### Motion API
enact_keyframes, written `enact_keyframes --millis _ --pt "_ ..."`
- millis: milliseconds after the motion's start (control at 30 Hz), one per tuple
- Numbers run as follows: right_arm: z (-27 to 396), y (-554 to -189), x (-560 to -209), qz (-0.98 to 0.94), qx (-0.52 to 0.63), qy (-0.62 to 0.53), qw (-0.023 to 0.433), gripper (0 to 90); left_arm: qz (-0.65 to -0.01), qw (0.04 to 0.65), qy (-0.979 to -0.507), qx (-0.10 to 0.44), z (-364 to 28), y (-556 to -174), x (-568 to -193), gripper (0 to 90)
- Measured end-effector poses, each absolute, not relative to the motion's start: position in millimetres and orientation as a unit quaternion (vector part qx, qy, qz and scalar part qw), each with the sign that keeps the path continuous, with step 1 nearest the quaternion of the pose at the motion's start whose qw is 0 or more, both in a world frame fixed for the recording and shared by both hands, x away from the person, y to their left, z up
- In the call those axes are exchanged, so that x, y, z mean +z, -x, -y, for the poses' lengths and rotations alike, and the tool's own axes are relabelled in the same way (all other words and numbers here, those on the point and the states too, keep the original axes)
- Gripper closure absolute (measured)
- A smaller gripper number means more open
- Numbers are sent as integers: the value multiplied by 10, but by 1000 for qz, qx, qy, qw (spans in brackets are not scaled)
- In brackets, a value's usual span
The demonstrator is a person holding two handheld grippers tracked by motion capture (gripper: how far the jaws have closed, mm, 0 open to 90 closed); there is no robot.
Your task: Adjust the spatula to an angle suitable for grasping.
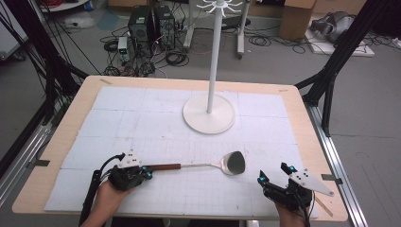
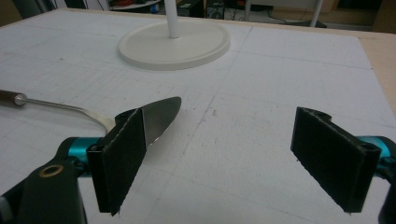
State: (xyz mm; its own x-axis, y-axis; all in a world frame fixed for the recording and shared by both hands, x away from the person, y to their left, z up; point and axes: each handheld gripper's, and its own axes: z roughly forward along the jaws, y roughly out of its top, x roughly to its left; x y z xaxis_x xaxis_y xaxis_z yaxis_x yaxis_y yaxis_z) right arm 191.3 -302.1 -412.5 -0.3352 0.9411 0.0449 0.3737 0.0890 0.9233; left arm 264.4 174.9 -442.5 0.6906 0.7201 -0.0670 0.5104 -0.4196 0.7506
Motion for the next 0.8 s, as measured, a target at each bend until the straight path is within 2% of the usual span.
enact_keyframes --millis 200,600,800 --pt "3016 -1920 -4129 -673 465 -487 305 172 -407 385 -813 157 -1755 -2865 -4432 869" --pt "3030 -1915 -4136 -672 465 -490 304 172 -462 408 -775 141 -1692 -3166 -4450 851" --pt "3050 -1909 -4144 -672 464 -491 304 172 -477 413 -761 151 -1688 -3236 -4484 861"
